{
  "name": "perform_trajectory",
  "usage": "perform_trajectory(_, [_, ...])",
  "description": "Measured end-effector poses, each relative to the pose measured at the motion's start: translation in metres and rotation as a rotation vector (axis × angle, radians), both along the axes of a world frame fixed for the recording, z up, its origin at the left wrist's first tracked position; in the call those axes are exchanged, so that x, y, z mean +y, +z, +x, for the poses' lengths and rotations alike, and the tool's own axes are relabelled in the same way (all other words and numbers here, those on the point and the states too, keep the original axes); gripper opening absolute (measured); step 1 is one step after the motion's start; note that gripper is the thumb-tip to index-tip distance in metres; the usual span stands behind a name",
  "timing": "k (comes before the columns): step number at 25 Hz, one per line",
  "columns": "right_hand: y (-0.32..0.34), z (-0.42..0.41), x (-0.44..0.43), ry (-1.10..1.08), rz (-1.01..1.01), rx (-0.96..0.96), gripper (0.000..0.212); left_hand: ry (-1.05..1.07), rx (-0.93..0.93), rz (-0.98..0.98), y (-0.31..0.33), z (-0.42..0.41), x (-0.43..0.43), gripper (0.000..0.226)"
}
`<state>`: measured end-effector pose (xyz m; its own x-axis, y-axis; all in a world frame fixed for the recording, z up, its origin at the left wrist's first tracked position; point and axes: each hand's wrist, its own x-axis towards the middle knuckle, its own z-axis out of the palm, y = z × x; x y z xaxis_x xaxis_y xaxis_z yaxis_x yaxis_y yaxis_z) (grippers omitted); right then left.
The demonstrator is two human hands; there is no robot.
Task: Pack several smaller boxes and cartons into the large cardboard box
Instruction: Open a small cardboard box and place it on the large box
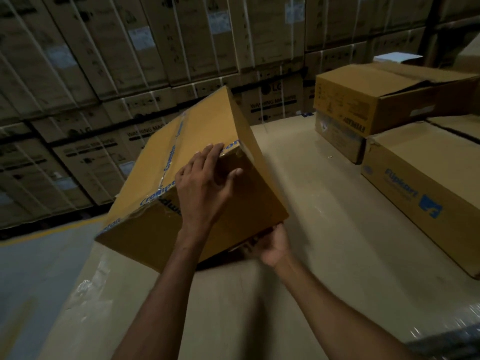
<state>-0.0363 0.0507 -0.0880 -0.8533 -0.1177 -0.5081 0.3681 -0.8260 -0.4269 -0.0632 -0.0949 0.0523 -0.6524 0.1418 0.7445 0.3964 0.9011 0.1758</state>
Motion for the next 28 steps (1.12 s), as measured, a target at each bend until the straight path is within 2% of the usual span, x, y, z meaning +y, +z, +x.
perform_trajectory(2, [0.013,-0.003,-0.014,0.056,-0.063,0.077,0.056,0.016,0.019,0.047,0.004,-0.001,-0.01,0.067])
perform_trajectory(6, [0.051,-0.015,-0.031,0.047,-0.003,0.223,0.058,0.044,0.096,0.268,0.027,-0.008,-0.04,0.064])
perform_trajectory(8, [0.072,-0.023,-0.036,0.059,0.101,0.294,0.063,0.017,0.144,0.423,0.043,-0.007,-0.059,0.06])
perform_trajectory(11, [0.109,-0.035,-0.043,0.052,0.345,0.463,0.069,-0.001,0.091,0.817,0.064,0.002,-0.089,0.051])
perform_trajectory(13, [0.138,-0.043,-0.045,0.065,0.495,0.611,0.075,-0.022,0.069,0.98,0.071,0.006,-0.104,0.047])
perform_trajectory(15, [0.164,-0.05,-0.05,0.083,0.594,0.729,0.077,0.001,0.092,1.021,0.071,0.013,-0.115,0.045])
perform_trajectory(17, [0.176,-0.052,-0.061,0.047,0.78,0.715,0.076,0.045,0.064,1.048,0.061,0.019,-0.124,0.046])
perform_trajectory(21, [0.151,-0.039,-0.081,-0.012,0.972,0.666,0.079,0.018,-0.182,1.143,0.043,0.025,-0.158,0.066])
perform_trajectory(23, [0.138,-0.04,-0.081,-0.04,1.015,0.656,0.078,-0.002,-0.304,1.108,0.05,0.023,-0.171,0.065])
perform_trajectory(26, [0.146,-0.05,-0.079,-0.045,0.981,0.639,0.078,0.032,-0.342,1.029,0.07,0.016,-0.176,0.059])
perform_trajectory(28, [0.158,-0.058,-0.077,-0.064,0.998,0.615,0.086,0.12,-0.26,0.799,0.082,0.01,-0.176,0.049])
